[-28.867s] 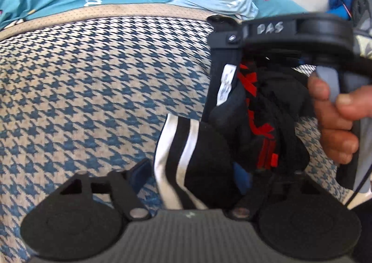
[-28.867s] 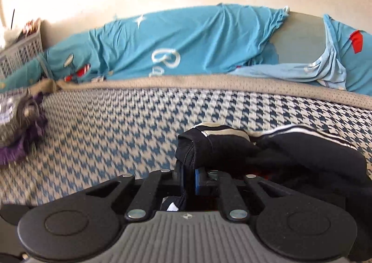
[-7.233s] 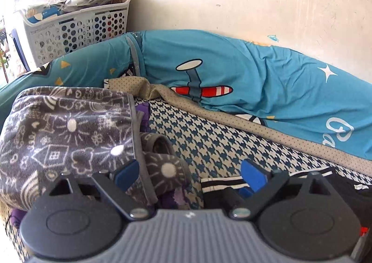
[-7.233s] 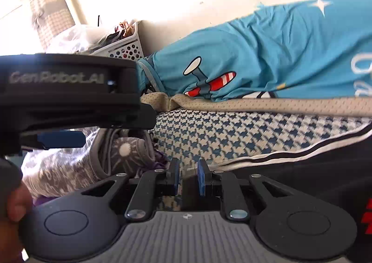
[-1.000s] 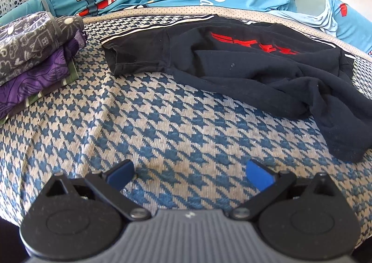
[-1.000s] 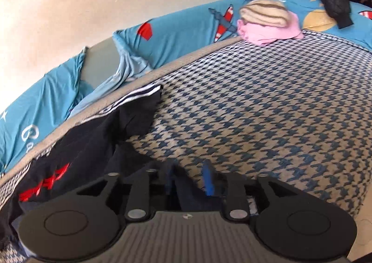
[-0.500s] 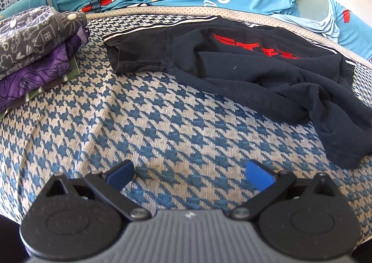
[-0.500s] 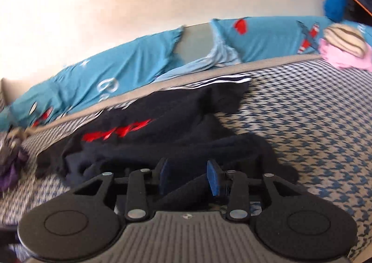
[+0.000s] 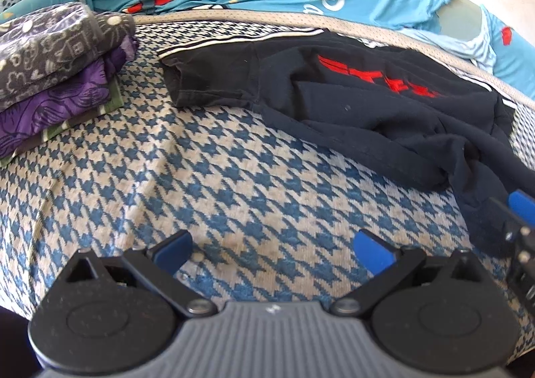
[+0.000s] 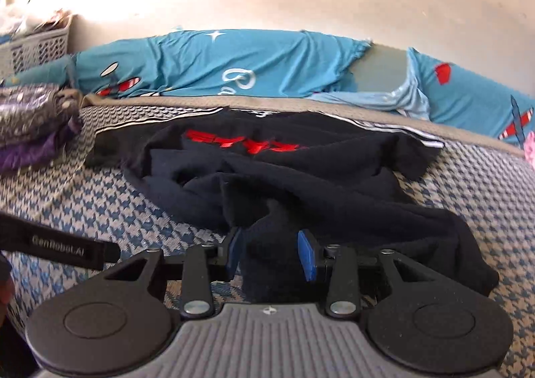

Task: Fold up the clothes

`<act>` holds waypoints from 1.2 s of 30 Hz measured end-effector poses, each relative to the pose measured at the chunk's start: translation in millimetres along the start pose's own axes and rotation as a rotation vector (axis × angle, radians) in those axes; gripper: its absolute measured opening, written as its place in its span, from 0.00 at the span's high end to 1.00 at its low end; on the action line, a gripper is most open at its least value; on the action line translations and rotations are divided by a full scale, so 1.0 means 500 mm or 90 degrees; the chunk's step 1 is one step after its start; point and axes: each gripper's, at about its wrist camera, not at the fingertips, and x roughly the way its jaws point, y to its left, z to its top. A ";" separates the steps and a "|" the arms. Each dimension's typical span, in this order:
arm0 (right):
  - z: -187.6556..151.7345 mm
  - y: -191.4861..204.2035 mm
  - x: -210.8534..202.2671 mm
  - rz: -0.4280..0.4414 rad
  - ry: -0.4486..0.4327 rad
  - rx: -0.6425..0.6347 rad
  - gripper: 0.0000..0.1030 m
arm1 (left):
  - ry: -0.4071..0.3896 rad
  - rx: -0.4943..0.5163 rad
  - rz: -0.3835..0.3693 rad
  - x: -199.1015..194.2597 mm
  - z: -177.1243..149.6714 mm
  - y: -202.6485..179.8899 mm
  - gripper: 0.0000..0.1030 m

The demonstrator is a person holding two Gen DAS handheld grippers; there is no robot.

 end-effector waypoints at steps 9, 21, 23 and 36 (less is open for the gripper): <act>0.005 0.067 0.045 0.025 -0.013 -0.103 0.65 | -0.016 -0.016 0.027 -0.011 0.016 0.024 0.00; 0.004 0.132 0.121 0.026 -0.007 -0.246 0.65 | -0.018 -0.039 0.034 -0.013 0.029 0.050 0.00; -0.002 0.137 0.133 0.014 -0.004 -0.266 0.65 | -0.017 -0.042 0.030 -0.012 0.031 0.054 0.00; 0.028 0.123 0.119 0.049 0.008 -0.186 0.93 | -0.039 -0.052 0.034 -0.026 0.037 0.071 0.00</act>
